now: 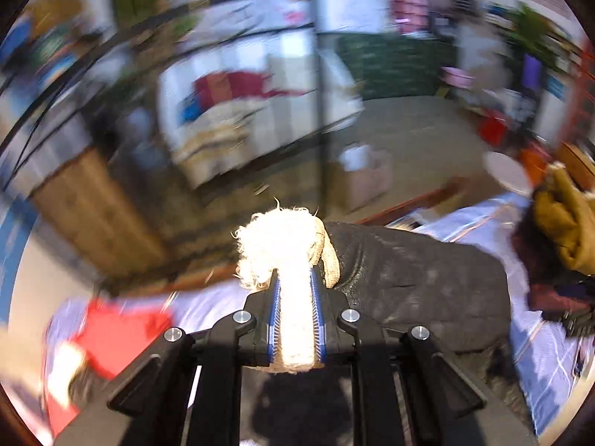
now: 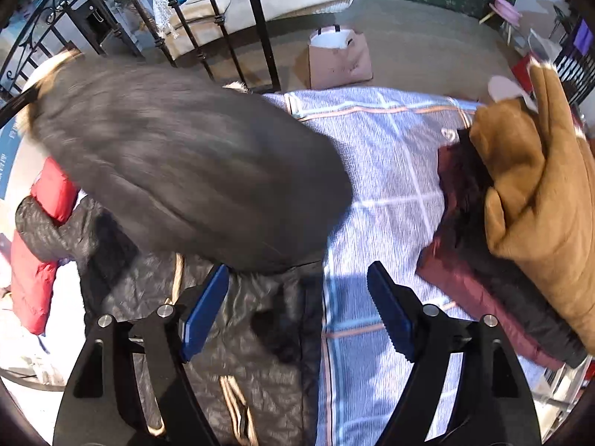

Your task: Fold large clothes

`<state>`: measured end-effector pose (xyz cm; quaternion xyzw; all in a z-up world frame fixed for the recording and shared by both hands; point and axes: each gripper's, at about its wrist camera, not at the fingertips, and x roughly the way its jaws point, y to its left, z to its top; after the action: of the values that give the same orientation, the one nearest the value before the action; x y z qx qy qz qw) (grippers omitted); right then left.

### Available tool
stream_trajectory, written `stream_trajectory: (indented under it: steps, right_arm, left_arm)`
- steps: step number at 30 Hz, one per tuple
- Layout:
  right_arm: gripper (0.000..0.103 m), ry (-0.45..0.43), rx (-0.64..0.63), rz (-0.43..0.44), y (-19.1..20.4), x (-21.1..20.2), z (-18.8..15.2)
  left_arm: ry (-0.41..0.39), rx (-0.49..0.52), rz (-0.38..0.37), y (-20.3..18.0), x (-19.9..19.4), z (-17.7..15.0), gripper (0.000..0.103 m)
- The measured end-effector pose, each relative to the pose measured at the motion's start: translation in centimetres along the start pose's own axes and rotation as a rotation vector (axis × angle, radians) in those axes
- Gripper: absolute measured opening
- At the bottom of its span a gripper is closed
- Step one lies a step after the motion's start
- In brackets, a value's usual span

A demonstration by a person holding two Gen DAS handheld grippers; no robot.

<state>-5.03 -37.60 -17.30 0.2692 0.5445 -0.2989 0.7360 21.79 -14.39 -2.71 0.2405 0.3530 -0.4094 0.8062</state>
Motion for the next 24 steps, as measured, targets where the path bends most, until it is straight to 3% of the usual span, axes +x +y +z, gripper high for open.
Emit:
stream_trajectory:
  steps: [5, 10, 15, 18, 21, 24]
  right_arm:
    - [0.077, 0.049, 0.046, 0.023, -0.2, 3.3, 1.2]
    - [0.077, 0.088, -0.056, 0.02, 3.6, 5.5, 2.5]
    - [0.077, 0.083, -0.219, 0.036, 10.7, 7.9, 3.5]
    - [0.077, 0.072, -0.355, -0.072, 13.6, 10.3, 3.4]
    - [0.076, 0.135, -0.435, -0.216, 13.0, 13.9, 2.6]
    - [0.076, 0.177, -0.39, -0.188, 9.4, 14.6, 2.1]
  left_arm:
    - [0.157, -0.086, 0.069, 3.3, 3.1, -7.8, 0.015]
    - [0.257, -0.176, 0.077, 5.0, 6.6, -12.4, 0.015]
    - [0.273, -0.212, 0.043, 5.9, 6.9, -13.7, 0.015]
    - [0.276, -0.194, 0.035, 6.0, 6.6, -13.8, 0.016]
    - [0.277, -0.192, 0.017, 5.8, 7.0, -13.5, 0.016]
    - [0.266, -0.203, -0.053, 5.7, 6.7, -13.3, 0.016]
